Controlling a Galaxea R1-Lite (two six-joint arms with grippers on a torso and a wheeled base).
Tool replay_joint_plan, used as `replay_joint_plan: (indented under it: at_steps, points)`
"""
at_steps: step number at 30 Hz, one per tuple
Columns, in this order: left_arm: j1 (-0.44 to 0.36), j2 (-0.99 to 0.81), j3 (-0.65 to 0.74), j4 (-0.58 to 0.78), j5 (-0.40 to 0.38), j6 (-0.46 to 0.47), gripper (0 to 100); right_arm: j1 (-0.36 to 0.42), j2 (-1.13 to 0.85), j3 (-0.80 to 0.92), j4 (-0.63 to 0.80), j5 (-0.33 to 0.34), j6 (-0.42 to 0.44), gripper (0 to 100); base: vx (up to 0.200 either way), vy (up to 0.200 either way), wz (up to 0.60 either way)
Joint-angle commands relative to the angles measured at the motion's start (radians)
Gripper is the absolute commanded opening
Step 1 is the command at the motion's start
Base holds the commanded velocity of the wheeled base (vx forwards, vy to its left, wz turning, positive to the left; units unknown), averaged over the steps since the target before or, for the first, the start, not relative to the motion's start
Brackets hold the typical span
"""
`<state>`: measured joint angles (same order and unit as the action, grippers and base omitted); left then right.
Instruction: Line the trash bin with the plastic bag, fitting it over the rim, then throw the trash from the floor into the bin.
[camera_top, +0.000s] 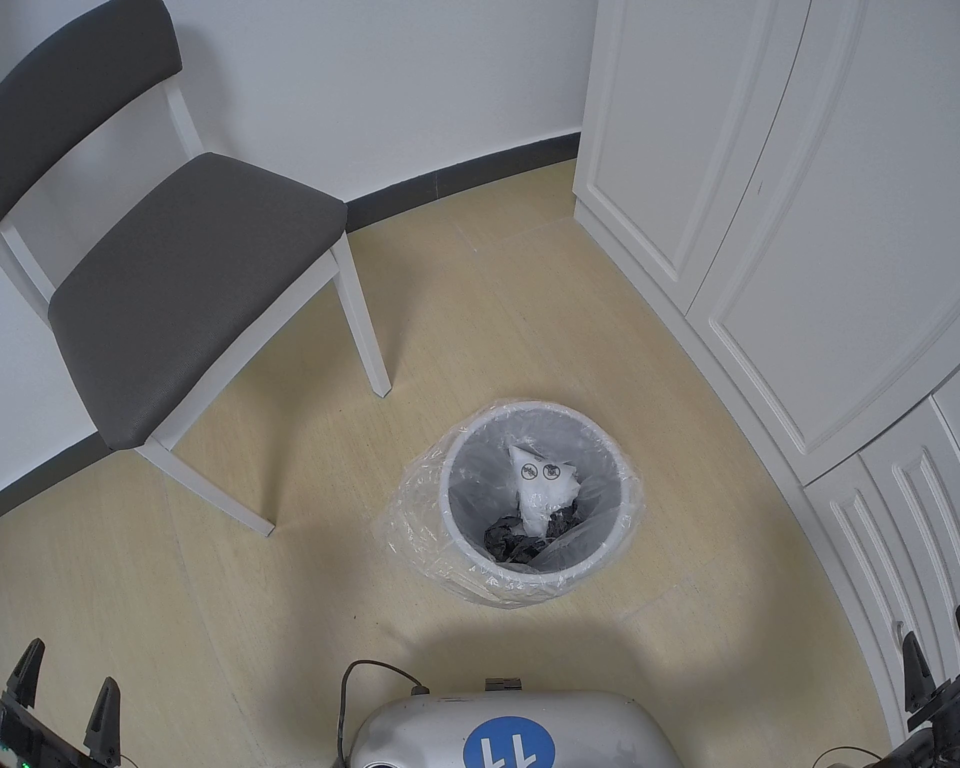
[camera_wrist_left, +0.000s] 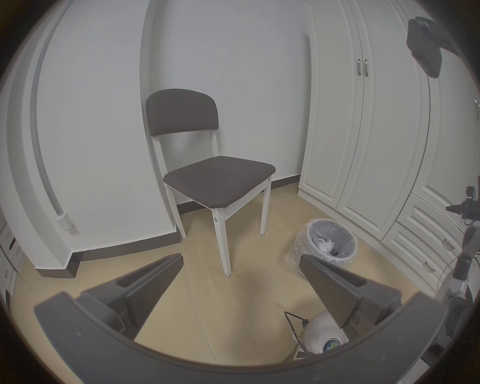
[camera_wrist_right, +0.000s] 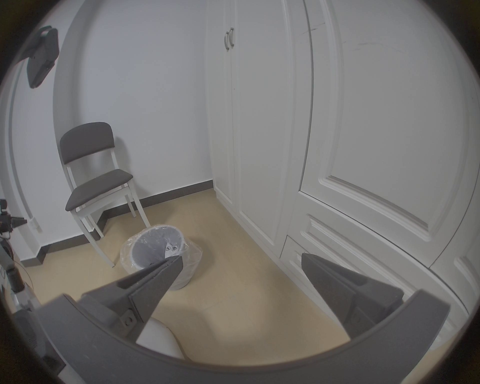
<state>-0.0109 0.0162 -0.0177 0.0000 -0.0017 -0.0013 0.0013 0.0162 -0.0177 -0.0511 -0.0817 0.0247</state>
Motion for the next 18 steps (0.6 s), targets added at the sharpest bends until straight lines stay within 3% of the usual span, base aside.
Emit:
replay_joint_plan:
  at_steps: [1, 7, 18]
  points:
    - [0.0, -0.016, 0.018, 0.0, 0.0, 0.0, 100, 0.0, -0.015, 0.018, 0.0, 0.0, -0.017, 100, 0.0, 0.0, 0.0]
    - [0.0, -0.016, 0.018, 0.0, 0.0, 0.0, 100, 0.0, -0.016, 0.018, 0.0, 0.002, 0.038, 100, 0.0, 0.0, 0.0]
    - [0.0, -0.016, 0.018, 0.0, 0.0, 0.0, 100, 0.0, -0.015, 0.018, 0.011, 0.034, 0.006, 100, 0.0, 0.0, 0.0]
